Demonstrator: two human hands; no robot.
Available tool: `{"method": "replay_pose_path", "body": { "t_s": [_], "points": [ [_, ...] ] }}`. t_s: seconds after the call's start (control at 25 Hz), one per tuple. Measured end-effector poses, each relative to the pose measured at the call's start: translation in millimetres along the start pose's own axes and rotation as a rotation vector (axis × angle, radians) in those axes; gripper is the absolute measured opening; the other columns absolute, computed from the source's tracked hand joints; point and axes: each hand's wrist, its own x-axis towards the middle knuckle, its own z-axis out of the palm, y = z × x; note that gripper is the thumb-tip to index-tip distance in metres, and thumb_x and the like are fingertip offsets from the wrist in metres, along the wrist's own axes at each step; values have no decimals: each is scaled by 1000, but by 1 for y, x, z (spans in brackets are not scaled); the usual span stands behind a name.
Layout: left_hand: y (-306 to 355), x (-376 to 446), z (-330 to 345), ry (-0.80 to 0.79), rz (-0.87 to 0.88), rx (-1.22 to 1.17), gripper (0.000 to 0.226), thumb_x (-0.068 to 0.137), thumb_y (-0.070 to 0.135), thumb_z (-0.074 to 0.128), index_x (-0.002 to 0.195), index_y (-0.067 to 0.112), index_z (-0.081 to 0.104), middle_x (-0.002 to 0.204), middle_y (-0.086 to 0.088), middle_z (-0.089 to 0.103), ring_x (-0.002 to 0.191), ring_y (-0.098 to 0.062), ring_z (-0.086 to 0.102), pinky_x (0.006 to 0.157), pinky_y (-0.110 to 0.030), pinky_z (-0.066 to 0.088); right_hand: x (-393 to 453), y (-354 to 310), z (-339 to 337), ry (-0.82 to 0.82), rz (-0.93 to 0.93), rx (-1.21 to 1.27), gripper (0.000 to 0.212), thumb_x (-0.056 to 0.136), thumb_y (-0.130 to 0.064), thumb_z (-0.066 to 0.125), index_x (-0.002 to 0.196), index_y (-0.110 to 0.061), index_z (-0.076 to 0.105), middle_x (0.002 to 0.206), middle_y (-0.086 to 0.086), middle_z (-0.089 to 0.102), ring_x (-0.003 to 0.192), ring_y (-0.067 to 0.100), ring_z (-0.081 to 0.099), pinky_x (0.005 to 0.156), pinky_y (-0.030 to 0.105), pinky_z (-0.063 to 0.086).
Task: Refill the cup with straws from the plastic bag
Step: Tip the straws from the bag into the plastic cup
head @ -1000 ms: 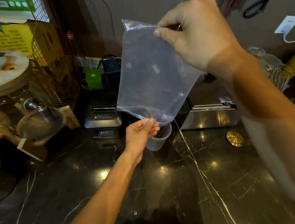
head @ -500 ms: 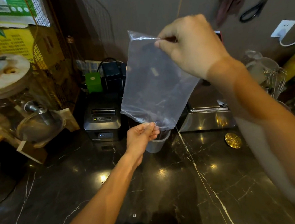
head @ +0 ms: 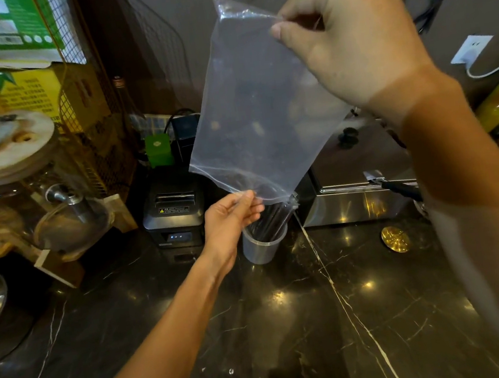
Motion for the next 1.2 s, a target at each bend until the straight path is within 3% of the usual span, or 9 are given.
{"method": "replay_pose_path", "body": {
  "t_s": [0.24,0.32,0.44,0.56,0.68,0.76,0.88,1.0,1.2],
  "points": [
    [19,-9,-4,-23,64,-51,16,102,14,58,102,9,72,121,-12,76,118,-26,70,103,-40,55,-11,12,-21,85,12,43,53,100,-48,46,105,-4,75,96,18,74,91,31,68,85,52,53],
    [20,-11,-16,-24,59,-150,11,100,16,57,96,11,66,132,-16,70,127,-31,65,107,-42,52,-23,22,-18,110,83,139,45,97,-47,55,99,-9,80,87,9,75,84,21,69,85,48,55],
    [12,-18,-41,-29,54,-188,23,96,24,56,108,5,62,139,-18,64,133,-39,58,111,-54,46,-55,39,4,80,300,393,28,94,-35,69,90,-10,81,72,8,71,65,17,61,67,32,50],
    [-2,-32,-53,65,-47,-161,37,102,29,56,124,1,62,133,-17,66,126,-40,63,105,-60,51,-108,48,31,-75,466,558,22,99,-26,70,91,-7,80,81,11,77,75,29,72,71,39,59],
    [-24,-50,-61,173,-105,-76,24,94,32,67,106,10,67,108,-14,72,101,-34,70,89,-54,59,-171,49,57,-262,739,737,22,103,-30,63,94,-16,78,93,3,80,89,22,78,83,42,63],
    [-42,-62,-68,171,-126,-50,39,81,31,77,109,8,63,105,-15,71,94,-32,70,79,-45,62,-215,55,69,-328,925,873,21,104,-27,60,98,-17,79,89,-1,81,82,18,79,74,35,63],
    [-61,-77,-68,66,-242,-58,60,77,22,85,129,3,60,119,-22,70,97,-35,73,81,-47,65,-281,72,76,-367,1099,939,18,103,-18,62,98,-9,76,60,-7,71,53,10,65,48,15,48],
    [-77,-88,-45,-130,-351,19,47,79,19,86,120,3,69,117,-23,73,104,-39,71,94,-54,59,-342,97,81,-283,1312,901,20,99,-16,67,85,-3,72,52,-5,62,45,8,56,40,15,42],
    [-112,-85,27,-276,-476,322,20,99,19,65,113,7,74,102,-14,80,91,-25,78,76,-35,64,-416,149,79,-123,1562,603,23,98,-16,70,88,5,73,78,19,70,62,22,62,54,32,51]
  ]
}}
